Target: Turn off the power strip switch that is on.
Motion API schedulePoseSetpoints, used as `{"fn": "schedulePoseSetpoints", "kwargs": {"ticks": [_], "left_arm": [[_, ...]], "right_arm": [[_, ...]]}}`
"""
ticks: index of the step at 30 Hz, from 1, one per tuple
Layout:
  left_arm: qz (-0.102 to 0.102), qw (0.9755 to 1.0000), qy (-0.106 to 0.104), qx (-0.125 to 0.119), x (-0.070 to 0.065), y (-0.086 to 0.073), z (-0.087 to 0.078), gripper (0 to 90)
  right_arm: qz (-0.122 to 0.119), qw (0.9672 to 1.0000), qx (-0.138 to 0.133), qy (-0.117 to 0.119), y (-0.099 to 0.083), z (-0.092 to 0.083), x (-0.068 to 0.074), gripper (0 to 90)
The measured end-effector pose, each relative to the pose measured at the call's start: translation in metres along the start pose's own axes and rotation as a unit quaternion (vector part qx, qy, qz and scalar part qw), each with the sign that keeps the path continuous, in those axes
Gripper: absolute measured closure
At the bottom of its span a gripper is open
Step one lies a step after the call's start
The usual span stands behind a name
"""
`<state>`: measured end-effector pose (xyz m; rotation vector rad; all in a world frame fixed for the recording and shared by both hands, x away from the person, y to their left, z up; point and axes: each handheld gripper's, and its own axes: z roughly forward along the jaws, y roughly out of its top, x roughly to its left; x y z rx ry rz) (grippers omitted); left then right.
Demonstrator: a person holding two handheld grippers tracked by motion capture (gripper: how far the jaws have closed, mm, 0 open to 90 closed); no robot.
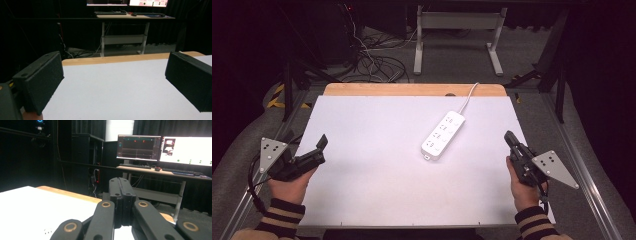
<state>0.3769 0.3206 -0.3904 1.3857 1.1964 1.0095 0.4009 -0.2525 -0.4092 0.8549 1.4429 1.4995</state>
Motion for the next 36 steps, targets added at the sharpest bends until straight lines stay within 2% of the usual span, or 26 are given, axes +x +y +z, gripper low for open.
{"fn": "schedulePoseSetpoints", "kwargs": {"ticks": [1, 2, 3, 5, 7, 8, 9, 10, 12, 15, 22, 25, 36], "left_arm": [[0.001, 1.0, -0.001, 0.001, 0.0, 0.0, 0.0, 2.2], [0.002, 1.0, -0.001, 0.0, -0.001, 0.0, 0.001, 2.2], [0.002, 1.0, -0.002, -0.001, -0.001, 0.0, 0.001, 2.2], [0.003, 1.0, -0.005, -0.003, -0.001, 0.0, 0.0, 2.1], [0.003, 1.0, -0.005, -0.003, -0.001, 0.0, 0.0, 2.1], [0.003, 1.0, -0.005, -0.003, -0.001, 0.0, 0.0, 2.1], [0.003, 1.0, -0.005, -0.003, -0.001, 0.0, 0.0, 2.1], [0.001, 1.0, -0.006, -0.003, -0.001, 0.0, 0.0, 2.1], [0.003, 1.0, -0.006, -0.002, -0.001, 0.0, 0.0, 2.1], [0.002, 1.0, -0.007, -0.003, -0.001, 0.0, 0.0, 2.1], [0.003, 1.0, -0.007, -0.001, -0.001, 0.0, 0.0, 2.1], [0.003, 1.0, -0.008, -0.002, -0.001, 0.0, 0.0, 2.1], [0.003, 1.0, -0.008, -0.001, 0.0, -0.001, 0.0, 2.1]], "right_arm": [[0.001, 1.0, 0.0, 0.0, 0.0, 0.0, 0.0, 89.9], [0.0, 1.0, -0.002, 0.001, -0.001, 0.0, 0.0, 82.8], [-0.001, 1.0, -0.007, 0.003, -0.001, 0.0, -0.001, 69.2], [0.001, 0.9999, -0.002, -0.011, -0.002, 0.003, -0.002, 44.7], [0.007, 0.9998, -0.001, -0.017, -0.004, 0.006, -0.002, 31.1], [0.002, 0.9997, -0.003, -0.025, -0.004, 0.007, -0.002, 21.1], [0.003, 0.9991, 0.001, -0.042, -0.004, 0.008, -0.001, 9.5], [0.007, 0.9984, 0.009, -0.056, -0.005, 0.01, 0.0, 6.4], [0.017, 0.9988, 0.017, -0.044, -0.006, 0.012, -0.001, 7.2], [0.006, 0.9992, 0.02, -0.033, -0.007, 0.014, 0.002, 5.3], [0.012, 0.9993, 0.019, -0.031, -0.009, 0.014, 0.002, 5.5], [0.004, 0.9994, 0.017, -0.029, -0.009, 0.014, 0.003, 5.9], [-0.001, 0.9993, 0.033, -0.019, -0.011, 0.017, 0.005, 6.3]]}}
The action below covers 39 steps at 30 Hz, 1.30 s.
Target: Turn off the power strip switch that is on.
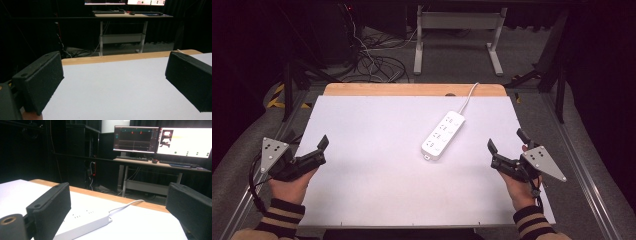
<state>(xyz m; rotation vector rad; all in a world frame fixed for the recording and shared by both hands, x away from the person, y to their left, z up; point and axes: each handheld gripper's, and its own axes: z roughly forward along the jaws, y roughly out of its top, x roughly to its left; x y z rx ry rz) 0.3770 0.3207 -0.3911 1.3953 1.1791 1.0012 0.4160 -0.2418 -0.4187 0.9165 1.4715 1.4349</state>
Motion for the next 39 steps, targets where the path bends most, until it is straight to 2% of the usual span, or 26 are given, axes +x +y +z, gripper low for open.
{"fn": "schedulePoseSetpoints", "kwargs": {"ticks": [6, 39], "left_arm": [[-0.001, 1.0, -0.001, 0.001, 0.0004, 0.0001, -0.0015, 2.1], [0.0, 1.0, -0.005, 0.007, 0.0003, -0.0005, 0.0004, 2.2]], "right_arm": [[0.002, 0.9999, 0.013, 0.0, -0.0013, 0.0022, 0.0007, 6.3], [-0.001, 0.9995, 0.028, 0.01, -0.005, 0.0054, 0.0025, 7.1]]}}
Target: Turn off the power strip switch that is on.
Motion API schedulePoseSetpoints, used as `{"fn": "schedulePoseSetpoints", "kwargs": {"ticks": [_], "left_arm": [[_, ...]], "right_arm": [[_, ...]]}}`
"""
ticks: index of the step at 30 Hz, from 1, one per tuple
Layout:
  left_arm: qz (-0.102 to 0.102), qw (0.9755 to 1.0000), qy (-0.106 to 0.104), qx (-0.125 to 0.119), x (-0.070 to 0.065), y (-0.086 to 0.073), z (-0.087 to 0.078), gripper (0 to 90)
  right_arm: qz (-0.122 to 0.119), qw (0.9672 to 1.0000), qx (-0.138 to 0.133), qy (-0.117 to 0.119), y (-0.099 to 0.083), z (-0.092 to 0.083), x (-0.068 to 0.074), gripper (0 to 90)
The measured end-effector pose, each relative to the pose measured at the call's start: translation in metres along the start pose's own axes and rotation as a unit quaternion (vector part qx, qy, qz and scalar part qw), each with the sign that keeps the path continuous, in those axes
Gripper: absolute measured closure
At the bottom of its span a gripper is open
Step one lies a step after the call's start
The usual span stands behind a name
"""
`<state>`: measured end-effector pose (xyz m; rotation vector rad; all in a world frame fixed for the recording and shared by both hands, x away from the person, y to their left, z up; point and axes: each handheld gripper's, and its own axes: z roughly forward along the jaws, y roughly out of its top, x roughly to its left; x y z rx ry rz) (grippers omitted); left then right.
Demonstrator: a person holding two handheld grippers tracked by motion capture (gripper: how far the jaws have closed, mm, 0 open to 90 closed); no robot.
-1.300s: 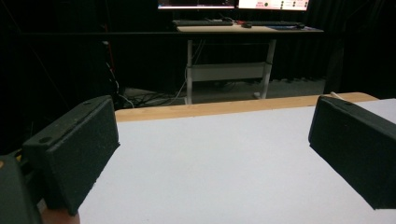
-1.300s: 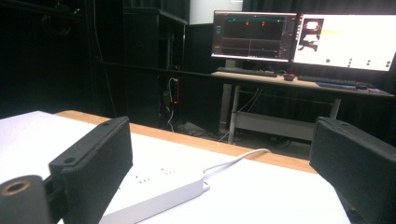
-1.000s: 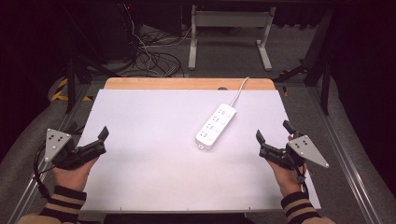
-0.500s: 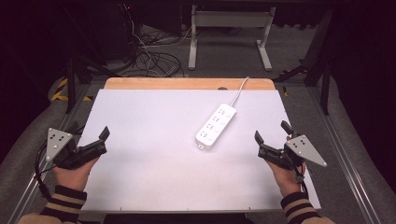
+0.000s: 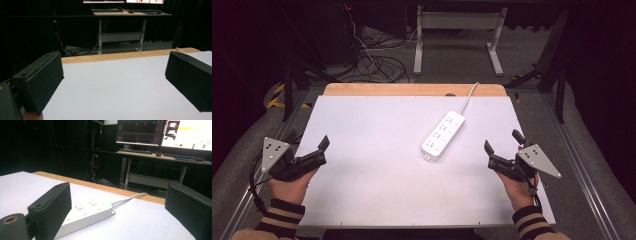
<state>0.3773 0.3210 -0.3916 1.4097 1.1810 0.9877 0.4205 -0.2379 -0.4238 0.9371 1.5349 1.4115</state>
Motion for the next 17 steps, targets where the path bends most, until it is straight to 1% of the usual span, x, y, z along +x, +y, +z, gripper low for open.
{"fn": "schedulePoseSetpoints", "kwargs": {"ticks": [5, 13, 17], "left_arm": [[-0.001, 1.0, 0.0, 0.0, 0.0003, 0.0001, 0.0, 2.2], [-0.001, 1.0, 0.0, 0.001, 0.0003, 0.0001, 0.0004, 2.3], [0.002, 1.0, 0.002, 0.002, 0.0013, -0.0003, -0.0011, 2.3]], "right_arm": [[0.0, 1.0, 0.004, -0.001, -0.0007, 0.0008, -0.0002, 7.2], [0.002, 1.0, 0.004, 0.001, -0.0009, 0.0016, -0.0006, 7.6], [0.004, 1.0, 0.006, 0.001, -0.0015, 0.0039, -0.0009, 7.7]]}}
